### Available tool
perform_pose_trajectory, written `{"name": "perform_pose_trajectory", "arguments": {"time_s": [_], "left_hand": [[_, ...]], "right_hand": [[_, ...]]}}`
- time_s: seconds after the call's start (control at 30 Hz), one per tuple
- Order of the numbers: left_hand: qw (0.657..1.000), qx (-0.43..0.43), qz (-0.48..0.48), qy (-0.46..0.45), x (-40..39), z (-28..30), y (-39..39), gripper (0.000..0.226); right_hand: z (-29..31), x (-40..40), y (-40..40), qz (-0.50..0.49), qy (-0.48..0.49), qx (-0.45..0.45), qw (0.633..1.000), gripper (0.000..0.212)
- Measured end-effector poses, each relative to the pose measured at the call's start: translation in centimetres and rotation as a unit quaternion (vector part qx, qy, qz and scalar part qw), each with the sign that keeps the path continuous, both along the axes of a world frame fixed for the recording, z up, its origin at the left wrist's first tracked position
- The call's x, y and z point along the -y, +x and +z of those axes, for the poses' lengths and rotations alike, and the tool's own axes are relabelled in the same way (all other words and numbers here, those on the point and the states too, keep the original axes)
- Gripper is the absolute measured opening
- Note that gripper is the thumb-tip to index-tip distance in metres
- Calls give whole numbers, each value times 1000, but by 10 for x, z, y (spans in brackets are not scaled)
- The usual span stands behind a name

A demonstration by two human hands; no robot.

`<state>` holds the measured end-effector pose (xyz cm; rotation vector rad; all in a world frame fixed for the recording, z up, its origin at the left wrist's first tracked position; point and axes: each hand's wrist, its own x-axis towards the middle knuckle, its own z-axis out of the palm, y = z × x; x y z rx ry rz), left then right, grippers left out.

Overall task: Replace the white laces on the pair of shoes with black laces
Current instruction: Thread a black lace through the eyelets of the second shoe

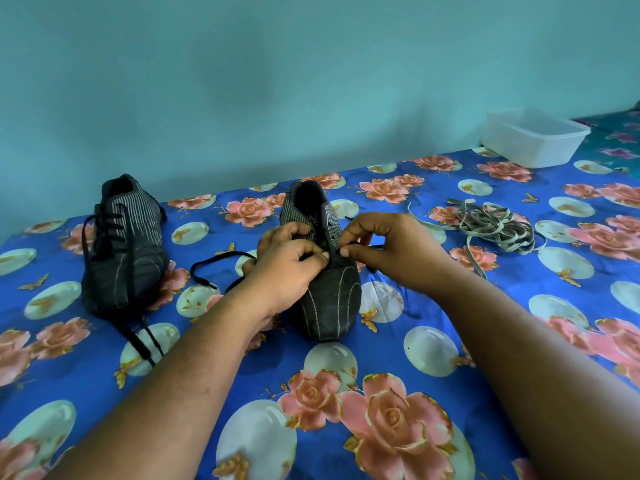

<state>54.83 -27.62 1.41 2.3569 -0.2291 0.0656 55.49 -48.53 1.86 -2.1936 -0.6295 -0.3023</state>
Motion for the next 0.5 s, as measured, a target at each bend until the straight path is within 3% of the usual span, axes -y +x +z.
{"name": "perform_pose_trajectory", "arguments": {"time_s": [0.1, 0.23, 0.33, 0.5], "left_hand": [[1000, -5, -4, -1, 1, 0, -1, 23], [999, -3, -3, 43, 2, 1, -3, 29], [998, -5, 3, 57, 3, 2, -3, 27], [999, 0, -8, 38, 1, 0, 1, 27]], "right_hand": [[3, -3, -2, -53, 24, -80, 995, 30], [2, -8, -2, -137, -58, -94, 984, 57], [-1, -13, -1, -148, -99, -74, 981, 50], [2, -14, -2, -95, -21, -133, 986, 28]]}}
